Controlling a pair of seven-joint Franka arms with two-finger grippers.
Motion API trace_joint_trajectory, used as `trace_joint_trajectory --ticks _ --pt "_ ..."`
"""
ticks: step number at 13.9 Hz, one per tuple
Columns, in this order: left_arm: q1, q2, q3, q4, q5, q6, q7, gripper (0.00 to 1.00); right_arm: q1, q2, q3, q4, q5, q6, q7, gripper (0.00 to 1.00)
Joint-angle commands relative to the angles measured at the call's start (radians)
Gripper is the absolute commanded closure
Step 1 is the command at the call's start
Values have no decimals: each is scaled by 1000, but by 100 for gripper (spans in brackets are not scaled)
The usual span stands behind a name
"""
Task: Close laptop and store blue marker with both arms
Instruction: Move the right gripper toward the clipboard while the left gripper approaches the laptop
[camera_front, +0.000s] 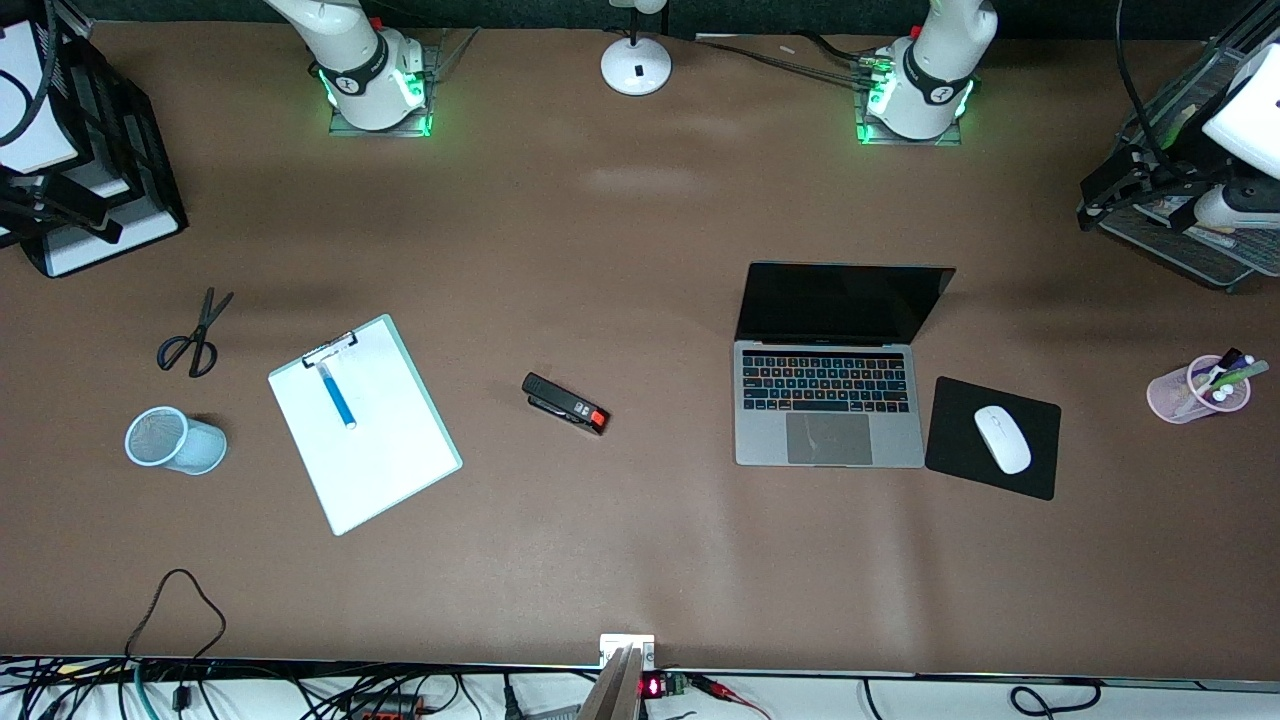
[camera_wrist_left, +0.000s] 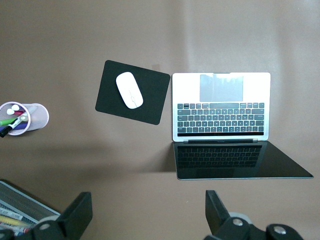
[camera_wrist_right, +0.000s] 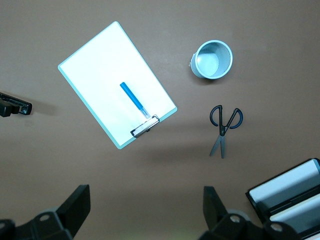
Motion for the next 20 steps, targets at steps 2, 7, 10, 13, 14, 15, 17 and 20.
trace_joint_trajectory --ticks 2,7,10,13,14,15,17,20 --pt "10 -18 -10 -7 15 5 14 0 -2 -15 6 1 -8 -16 -4 0" --pt "0 22 -12 40 15 -35 4 0 -2 -13 6 1 -7 -16 -2 0" --pt "-4 36 -19 24 -3 -54 -6 0 -2 -6 6 1 -7 -7 -2 0" --pt "-5 56 -68 1 -5 -54 -74 0 -4 19 5 1 7 1 -1 0" --pt "-4 66 -99 -11 -11 -52 -107 0 -2 28 5 1 8 15 -1 0" --pt "-4 74 -113 -16 -12 -52 -140 0 -2 36 6 1 8 39 -1 0" --pt "-4 86 -154 -45 -37 -44 -183 0 -2 59 6 1 10 85 -1 0" --pt "-4 90 -229 -120 -40 -5 -285 0 10 89 6 1 8 110 -1 0"
